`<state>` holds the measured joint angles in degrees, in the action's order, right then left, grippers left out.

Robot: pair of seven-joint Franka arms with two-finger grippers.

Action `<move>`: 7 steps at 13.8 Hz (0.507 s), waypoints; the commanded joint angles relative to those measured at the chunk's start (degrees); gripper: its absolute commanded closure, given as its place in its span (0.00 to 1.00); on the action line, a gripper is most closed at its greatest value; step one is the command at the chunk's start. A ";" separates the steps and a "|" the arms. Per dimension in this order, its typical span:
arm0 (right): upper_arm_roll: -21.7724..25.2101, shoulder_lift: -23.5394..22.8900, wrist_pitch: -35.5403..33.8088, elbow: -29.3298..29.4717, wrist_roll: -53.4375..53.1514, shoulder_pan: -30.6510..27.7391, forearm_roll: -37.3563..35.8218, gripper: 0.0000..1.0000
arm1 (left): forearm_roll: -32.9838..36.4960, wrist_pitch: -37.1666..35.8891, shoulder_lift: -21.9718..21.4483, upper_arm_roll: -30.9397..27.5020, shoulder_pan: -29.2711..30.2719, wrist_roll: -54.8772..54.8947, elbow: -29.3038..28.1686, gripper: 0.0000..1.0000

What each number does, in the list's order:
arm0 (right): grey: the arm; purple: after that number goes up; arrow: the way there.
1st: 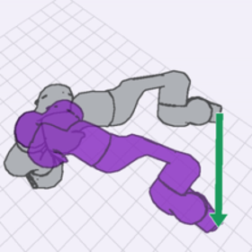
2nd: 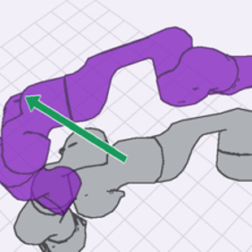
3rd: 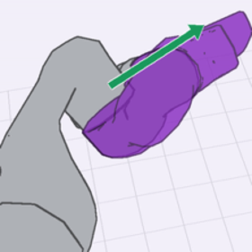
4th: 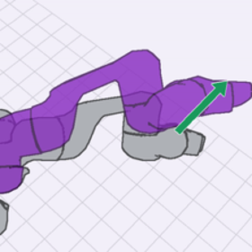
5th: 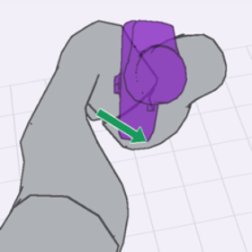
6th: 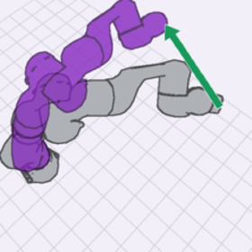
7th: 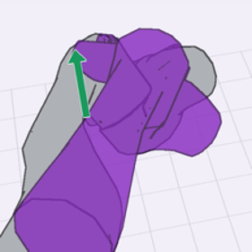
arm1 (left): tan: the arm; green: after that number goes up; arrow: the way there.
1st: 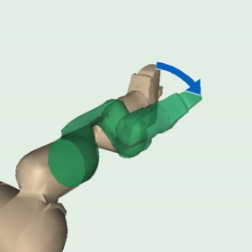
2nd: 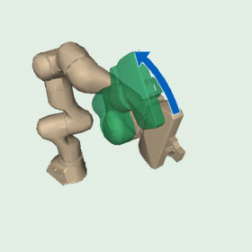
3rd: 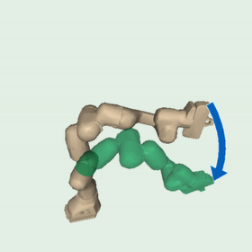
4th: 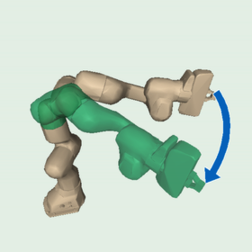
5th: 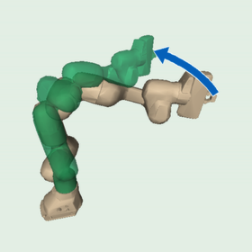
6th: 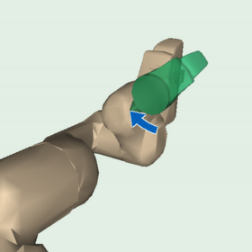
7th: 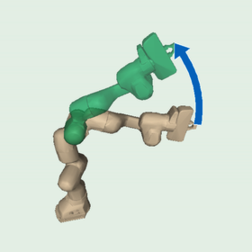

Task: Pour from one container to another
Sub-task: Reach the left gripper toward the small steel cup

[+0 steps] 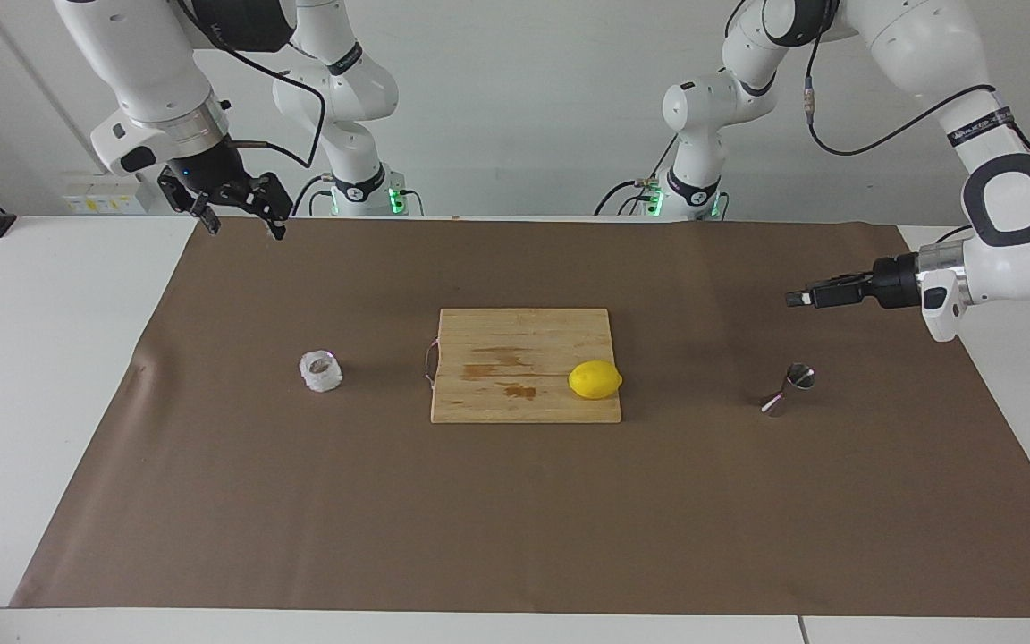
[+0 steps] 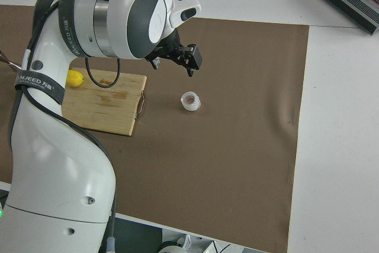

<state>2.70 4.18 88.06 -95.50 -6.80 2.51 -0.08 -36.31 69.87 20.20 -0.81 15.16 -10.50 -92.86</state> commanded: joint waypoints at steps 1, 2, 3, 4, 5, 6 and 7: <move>-0.24 0.48 -0.35 -0.13 -0.05 -0.76 1.66 0.00 | -2.00 -2.90 2.20 0.19 0.40 -1.63 0.66 0.00; -0.24 0.48 -0.35 -0.22 -0.05 -0.76 1.66 0.00 | -2.44 -2.81 2.91 0.19 0.40 -1.81 0.75 0.00; -0.24 0.48 -0.35 -0.22 -0.05 -0.76 1.66 0.00 | -3.14 -2.73 3.18 0.19 0.66 -2.85 0.93 0.00; -0.24 0.48 -0.35 -0.22 -0.05 -0.76 1.66 0.00 | -4.89 -2.46 3.70 0.19 1.27 -5.12 1.01 0.00; -0.24 0.48 -0.35 -0.22 -0.05 -0.76 1.66 0.00 | -6.65 -2.37 3.97 0.19 1.28 -7.58 1.28 0.00; -0.24 0.48 -0.35 -0.22 -0.05 -0.76 1.66 0.00 | -7.28 -1.85 3.97 0.28 1.45 -9.44 1.28 0.00; -0.24 0.48 -0.35 -0.22 -0.05 -0.84 1.66 0.00 | -8.07 -1.06 3.97 0.28 1.45 -10.85 1.10 0.00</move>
<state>2.70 4.18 88.06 -95.50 -6.80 2.51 -0.08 -42.46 68.79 23.58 -0.81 15.85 -17.78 -92.66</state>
